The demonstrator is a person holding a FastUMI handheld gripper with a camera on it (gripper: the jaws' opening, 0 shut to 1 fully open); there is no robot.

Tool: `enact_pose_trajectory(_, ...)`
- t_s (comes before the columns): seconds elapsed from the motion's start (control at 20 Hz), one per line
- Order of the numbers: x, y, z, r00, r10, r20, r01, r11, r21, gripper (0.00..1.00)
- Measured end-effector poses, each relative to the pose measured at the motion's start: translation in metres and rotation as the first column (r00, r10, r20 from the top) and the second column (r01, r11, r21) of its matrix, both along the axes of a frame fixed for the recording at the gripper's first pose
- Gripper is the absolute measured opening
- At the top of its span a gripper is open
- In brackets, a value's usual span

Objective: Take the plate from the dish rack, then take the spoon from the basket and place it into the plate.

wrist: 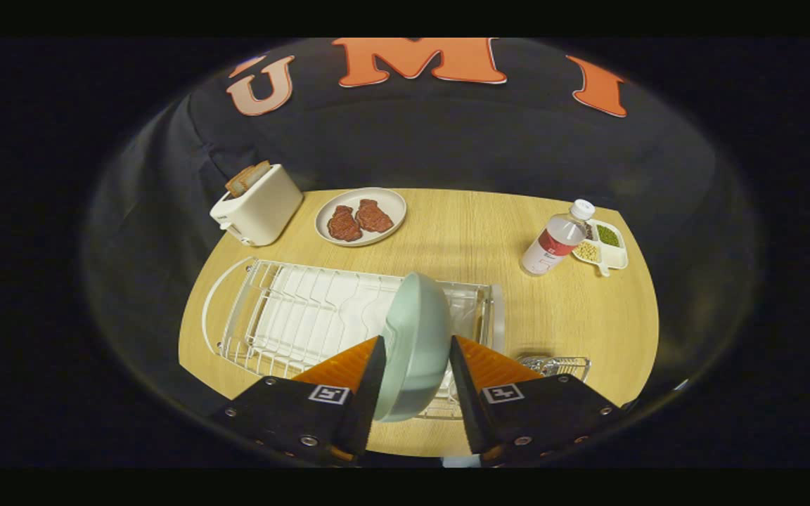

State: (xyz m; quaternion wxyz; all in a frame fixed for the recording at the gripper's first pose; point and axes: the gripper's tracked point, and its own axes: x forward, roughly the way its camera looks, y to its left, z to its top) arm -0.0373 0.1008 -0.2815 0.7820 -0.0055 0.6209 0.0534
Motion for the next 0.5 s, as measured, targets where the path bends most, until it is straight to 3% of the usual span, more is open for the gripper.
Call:
enact_pose_trajectory(0.15,-0.004,0.003,-0.014,0.998,-0.018,-0.052,0.017,0.999,-0.031,0.4)
enact_pose_trajectory(0.5,-0.013,-0.004,-0.025,0.986,-0.067,-0.15,0.047,0.99,-0.131,0.33)
